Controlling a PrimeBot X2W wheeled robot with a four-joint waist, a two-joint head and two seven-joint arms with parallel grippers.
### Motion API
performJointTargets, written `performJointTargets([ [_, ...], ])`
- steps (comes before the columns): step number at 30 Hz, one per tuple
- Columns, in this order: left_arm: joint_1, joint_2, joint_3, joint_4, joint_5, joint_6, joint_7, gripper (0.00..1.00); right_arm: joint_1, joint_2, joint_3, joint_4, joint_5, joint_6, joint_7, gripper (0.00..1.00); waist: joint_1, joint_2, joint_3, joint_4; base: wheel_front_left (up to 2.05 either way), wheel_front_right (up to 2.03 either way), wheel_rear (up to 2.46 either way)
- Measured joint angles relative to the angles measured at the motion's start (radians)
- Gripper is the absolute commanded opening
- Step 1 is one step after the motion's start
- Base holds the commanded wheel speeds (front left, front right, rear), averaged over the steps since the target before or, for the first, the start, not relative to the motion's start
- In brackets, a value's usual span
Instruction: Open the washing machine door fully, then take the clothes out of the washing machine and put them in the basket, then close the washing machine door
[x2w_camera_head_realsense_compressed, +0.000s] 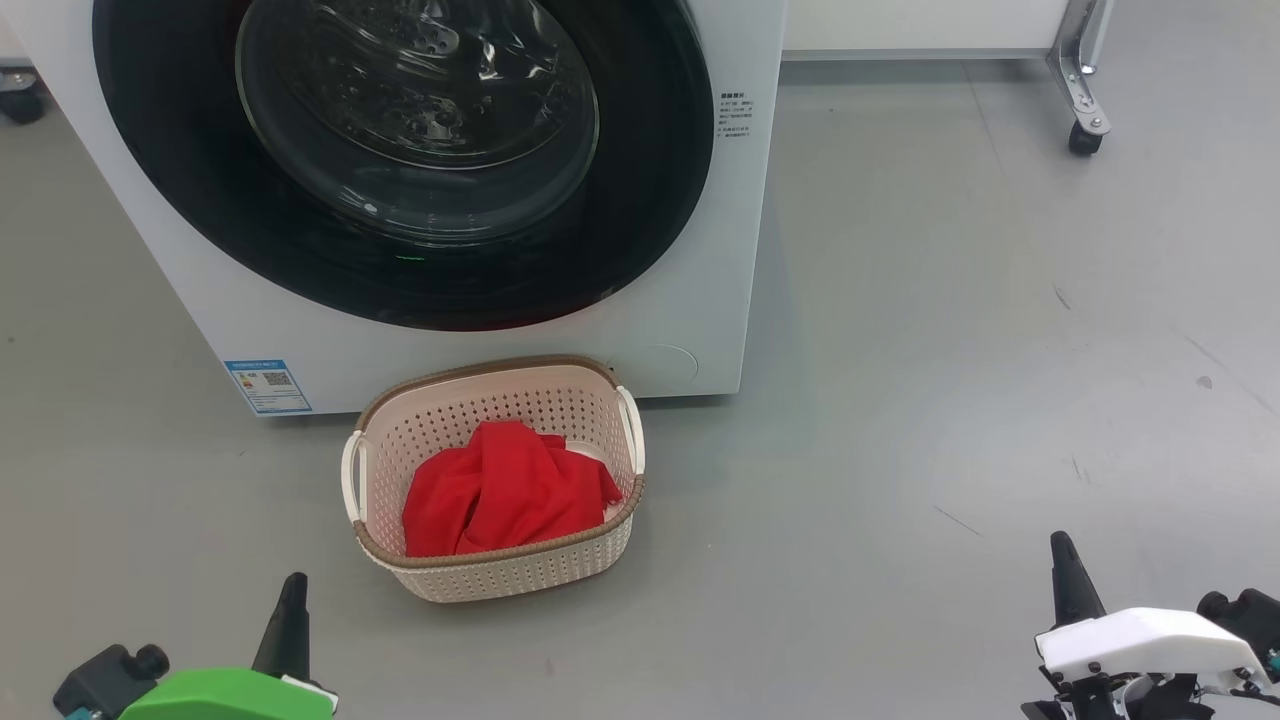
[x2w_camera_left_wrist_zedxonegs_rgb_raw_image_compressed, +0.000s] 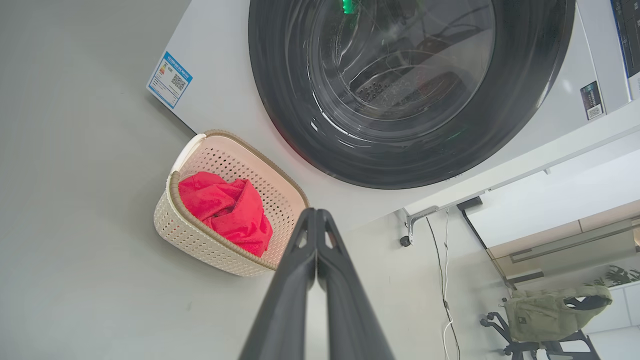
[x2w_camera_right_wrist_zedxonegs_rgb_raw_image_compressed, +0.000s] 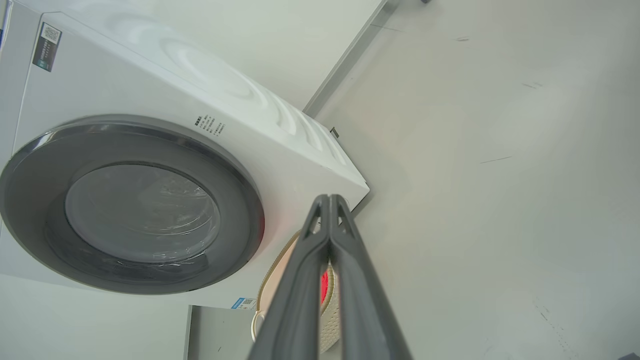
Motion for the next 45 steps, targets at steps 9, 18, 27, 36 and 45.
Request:
performJointTargets([
  [9,-0.022,0.0,0.022,0.012,-0.118,-0.014,0.022,0.0,-0.022,-0.008,-0.021,0.007,0.125,0.01,0.024,0.0,0.0,0.0,-0.001,0.0,0.0,0.0,0.0],
  [18,-0.042,0.001,0.042,0.02,-0.234,-0.027,0.041,0.0,-0.044,-0.017,-0.041,0.012,0.249,0.026,0.049,0.0,0.0,0.0,-0.002,0.001,0.0,0.0,0.0],
  [27,-0.06,0.001,0.065,0.025,-0.329,-0.038,0.062,0.0,-0.063,-0.025,-0.061,0.018,0.36,0.04,0.07,0.0,0.0,0.0,-0.003,0.001,0.0,0.0,0.0],
  [36,-0.081,0.001,0.087,0.035,-0.445,-0.052,0.084,0.0,-0.086,-0.029,-0.081,0.024,0.483,0.053,0.097,0.0,0.0,0.0,-0.005,0.002,0.0,0.0,0.0],
  [45,-0.099,0.001,0.102,0.045,-0.537,-0.061,0.094,0.0,-0.108,-0.035,-0.097,0.03,0.566,0.062,0.113,0.0,0.0,0.0,-0.005,0.002,0.0,0.0,0.0],
])
